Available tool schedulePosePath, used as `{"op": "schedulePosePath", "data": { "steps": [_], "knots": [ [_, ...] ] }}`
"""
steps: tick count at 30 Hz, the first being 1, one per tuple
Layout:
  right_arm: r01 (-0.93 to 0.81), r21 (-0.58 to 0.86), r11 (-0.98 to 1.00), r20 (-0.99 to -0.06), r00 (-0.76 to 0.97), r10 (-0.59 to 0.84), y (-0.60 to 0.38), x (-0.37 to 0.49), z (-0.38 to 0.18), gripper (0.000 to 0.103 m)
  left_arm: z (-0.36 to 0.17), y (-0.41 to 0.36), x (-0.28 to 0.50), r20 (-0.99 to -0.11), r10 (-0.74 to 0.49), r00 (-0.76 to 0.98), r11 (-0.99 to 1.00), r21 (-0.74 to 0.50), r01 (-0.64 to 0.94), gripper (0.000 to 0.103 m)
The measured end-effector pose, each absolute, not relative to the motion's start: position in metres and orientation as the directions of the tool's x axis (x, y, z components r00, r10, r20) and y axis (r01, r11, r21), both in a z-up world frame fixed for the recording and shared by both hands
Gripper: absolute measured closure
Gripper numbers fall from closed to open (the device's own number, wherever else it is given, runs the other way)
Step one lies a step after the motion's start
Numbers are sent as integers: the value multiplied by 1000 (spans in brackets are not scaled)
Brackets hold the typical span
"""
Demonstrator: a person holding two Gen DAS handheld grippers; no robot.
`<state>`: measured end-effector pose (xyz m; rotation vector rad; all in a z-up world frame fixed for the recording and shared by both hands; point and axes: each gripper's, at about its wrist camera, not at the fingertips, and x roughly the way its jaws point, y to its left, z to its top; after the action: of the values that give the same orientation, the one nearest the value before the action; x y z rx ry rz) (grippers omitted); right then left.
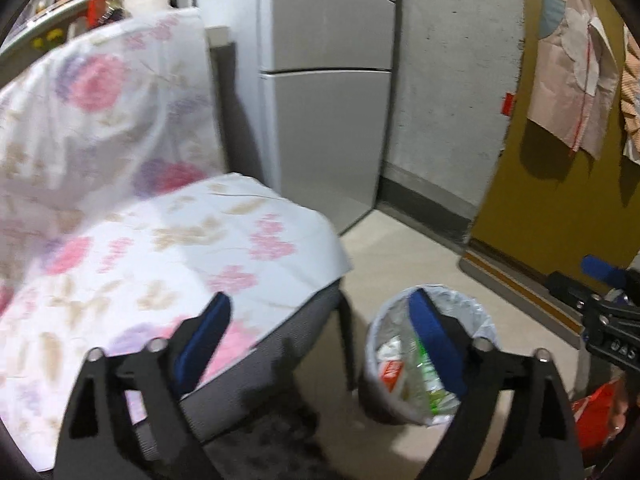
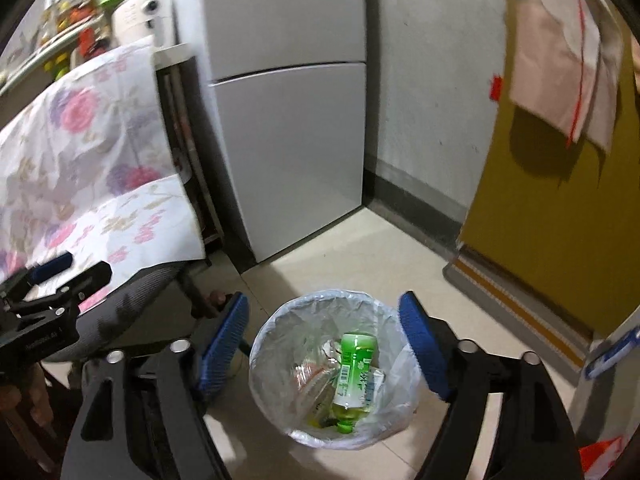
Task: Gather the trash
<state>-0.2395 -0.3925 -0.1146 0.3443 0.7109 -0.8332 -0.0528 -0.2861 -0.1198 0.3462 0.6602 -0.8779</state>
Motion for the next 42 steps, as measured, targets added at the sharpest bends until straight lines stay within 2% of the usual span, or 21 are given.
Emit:
{"op": "schedulePosePath", "data": {
  "steps": [5, 13, 18, 27, 42],
  "knots": [
    [750, -47, 659, -676, 462, -574, -356, -238, -83, 12, -86, -252, -62, -647, -584, 490, 617, 38, 786, 6],
    [714, 1, 700, -661, 526, -535, -328, -245, -40, 11, -55, -211, -66, -684, -551, 478, 665, -15, 747, 6],
    [664, 9, 747, -651, 571, -500, -311, -242, -23, 11, -39, -184, -78, -674, -520, 525, 690, 30, 723, 6],
    [633, -12, 774, -639, 590, -493, -297, -235, -14, 11, -26, -160, -88, -682, -475, 556, 710, 76, 700, 6],
    [635, -8, 773, -639, 591, -492, -298, -235, -17, 11, -22, -153, -82, -679, -464, 568, 738, 57, 672, 6]
  ]
}}
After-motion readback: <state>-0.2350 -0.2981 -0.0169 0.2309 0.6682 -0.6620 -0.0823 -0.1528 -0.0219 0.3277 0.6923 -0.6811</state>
